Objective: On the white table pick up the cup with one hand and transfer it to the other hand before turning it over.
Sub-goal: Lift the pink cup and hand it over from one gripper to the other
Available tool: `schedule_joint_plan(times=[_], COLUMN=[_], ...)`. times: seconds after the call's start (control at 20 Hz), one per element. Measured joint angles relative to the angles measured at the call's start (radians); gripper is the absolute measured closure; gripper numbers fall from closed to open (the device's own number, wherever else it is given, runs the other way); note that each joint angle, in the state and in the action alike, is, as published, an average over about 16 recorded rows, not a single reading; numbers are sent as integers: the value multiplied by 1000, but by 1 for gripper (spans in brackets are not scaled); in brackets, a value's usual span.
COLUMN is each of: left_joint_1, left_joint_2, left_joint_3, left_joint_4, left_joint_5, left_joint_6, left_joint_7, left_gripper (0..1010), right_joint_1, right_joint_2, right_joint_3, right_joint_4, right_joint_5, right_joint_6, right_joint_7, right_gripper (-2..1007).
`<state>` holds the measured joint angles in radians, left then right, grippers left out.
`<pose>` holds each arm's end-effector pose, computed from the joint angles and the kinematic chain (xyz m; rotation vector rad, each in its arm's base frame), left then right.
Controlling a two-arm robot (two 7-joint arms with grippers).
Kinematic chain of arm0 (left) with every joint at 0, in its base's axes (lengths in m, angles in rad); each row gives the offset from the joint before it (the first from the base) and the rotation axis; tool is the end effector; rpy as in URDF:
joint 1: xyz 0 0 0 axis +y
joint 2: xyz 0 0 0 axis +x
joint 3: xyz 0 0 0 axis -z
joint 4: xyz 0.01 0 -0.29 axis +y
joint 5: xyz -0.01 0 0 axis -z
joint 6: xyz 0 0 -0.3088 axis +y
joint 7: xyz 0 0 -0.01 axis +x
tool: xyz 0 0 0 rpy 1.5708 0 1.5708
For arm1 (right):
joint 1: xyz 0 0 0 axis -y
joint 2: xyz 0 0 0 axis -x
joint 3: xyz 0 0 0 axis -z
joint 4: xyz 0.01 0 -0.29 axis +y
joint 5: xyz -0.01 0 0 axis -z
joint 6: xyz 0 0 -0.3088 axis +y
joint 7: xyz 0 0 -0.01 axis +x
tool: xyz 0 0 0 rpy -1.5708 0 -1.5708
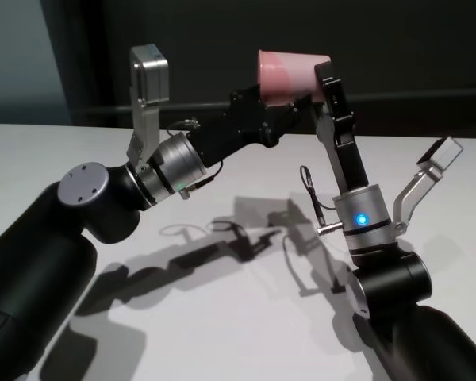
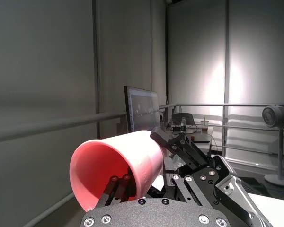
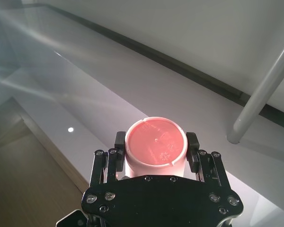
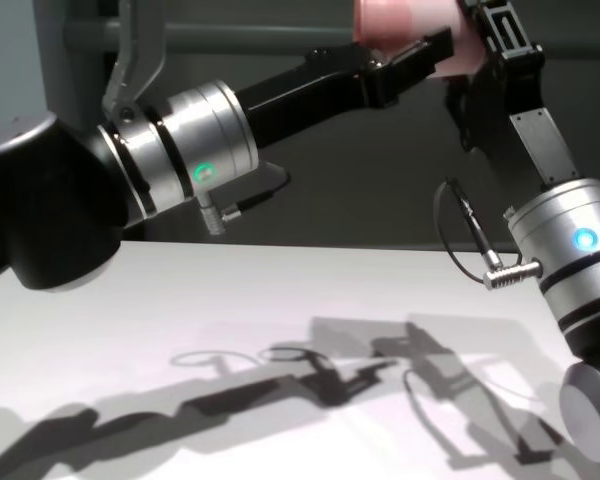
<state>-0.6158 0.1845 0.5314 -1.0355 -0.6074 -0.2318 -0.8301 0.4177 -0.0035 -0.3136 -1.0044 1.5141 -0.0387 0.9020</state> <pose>0.4733 -0.0540 -0.2500 -0.2429 -0.0715 0.4205 0.4284 0.0857 -0.3232 1.1995 0.7267 -0.4740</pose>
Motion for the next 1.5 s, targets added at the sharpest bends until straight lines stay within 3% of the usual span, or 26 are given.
schedule_joint_plan(times=[0.5,0.85,1.15,1.5], left_joint_1=[3,14,34,69], left_joint_2=[3,19,46,90], left_joint_3=[0,2,4,-1], left_joint_4=[-4,-26,-63,-127], left_joint_5=[0,1,5,18], left_joint_6=[0,1,9,26], left_joint_7=[3,13,31,76], left_gripper=[308,104,24,7], right_joint_1=[0,0,0,0], right_joint_2=[0,0,0,0], right_joint_3=[0,0,0,0], right_joint_4=[0,0,0,0], right_joint_5=[0,0,-1,0], right_joint_6=[1,1,1,1], right_joint_7=[1,0,0,-1], right_gripper=[267,267,267,267])
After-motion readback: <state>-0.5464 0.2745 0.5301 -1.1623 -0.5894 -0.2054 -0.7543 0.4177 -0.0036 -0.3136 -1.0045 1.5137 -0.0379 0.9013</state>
